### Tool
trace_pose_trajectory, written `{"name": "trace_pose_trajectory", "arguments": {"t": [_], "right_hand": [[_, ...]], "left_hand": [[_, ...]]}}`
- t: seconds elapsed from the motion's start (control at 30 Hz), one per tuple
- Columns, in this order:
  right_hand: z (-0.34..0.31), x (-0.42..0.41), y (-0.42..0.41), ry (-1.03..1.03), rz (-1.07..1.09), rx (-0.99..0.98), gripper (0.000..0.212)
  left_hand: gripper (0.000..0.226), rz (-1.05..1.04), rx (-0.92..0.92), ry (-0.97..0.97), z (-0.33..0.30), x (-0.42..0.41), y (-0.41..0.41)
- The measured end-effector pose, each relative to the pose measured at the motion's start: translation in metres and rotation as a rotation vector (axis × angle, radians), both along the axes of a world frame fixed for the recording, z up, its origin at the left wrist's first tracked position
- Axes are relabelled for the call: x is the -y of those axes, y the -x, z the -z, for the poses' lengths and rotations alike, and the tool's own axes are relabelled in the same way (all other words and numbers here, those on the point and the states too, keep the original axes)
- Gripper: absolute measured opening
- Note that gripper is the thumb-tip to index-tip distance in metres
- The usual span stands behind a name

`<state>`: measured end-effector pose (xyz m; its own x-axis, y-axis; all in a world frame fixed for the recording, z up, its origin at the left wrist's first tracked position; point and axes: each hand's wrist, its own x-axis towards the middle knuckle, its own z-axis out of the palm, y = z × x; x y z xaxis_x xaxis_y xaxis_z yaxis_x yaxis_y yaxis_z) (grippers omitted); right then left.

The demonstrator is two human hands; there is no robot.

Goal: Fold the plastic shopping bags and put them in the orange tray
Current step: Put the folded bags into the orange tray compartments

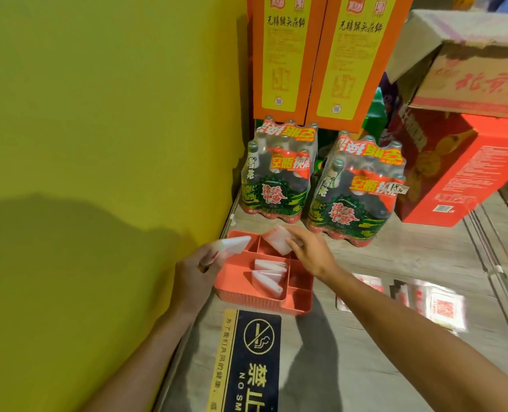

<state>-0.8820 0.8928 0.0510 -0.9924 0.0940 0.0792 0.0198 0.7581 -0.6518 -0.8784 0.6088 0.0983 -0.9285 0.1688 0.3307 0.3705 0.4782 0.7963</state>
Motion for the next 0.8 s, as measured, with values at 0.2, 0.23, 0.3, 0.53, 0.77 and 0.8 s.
{"name": "trace_pose_trajectory", "arguments": {"t": [0.2, 0.23, 0.3, 0.53, 0.77, 0.8], "right_hand": [[-0.020, 0.016, 0.011, -0.343, -0.109, 0.062, 0.044], [-0.020, 0.019, 0.014, -0.391, -0.109, 0.075, 0.047], [-0.014, 0.023, 0.022, -0.436, -0.094, 0.115, 0.048], [0.012, 0.022, 0.029, -0.489, -0.092, 0.075, 0.024], [0.025, 0.012, 0.038, -0.424, 0.113, 0.010, 0.040], [0.025, 0.011, 0.040, -0.406, 0.119, 0.057, 0.039]], "left_hand": [[0.009, 0.075, 0.072, -0.091, 0.001, -0.009, -0.001], [0.012, 0.078, 0.084, -0.096, 0.002, -0.009, 0.000], [0.014, 0.082, 0.095, -0.096, 0.003, -0.010, 0.001], [0.013, 0.075, 0.094, -0.069, 0.000, -0.014, 0.005], [0.019, 0.081, 0.215, -0.021, 0.015, -0.020, 0.017], [0.022, 0.092, 0.238, -0.002, 0.017, -0.023, 0.020]]}}
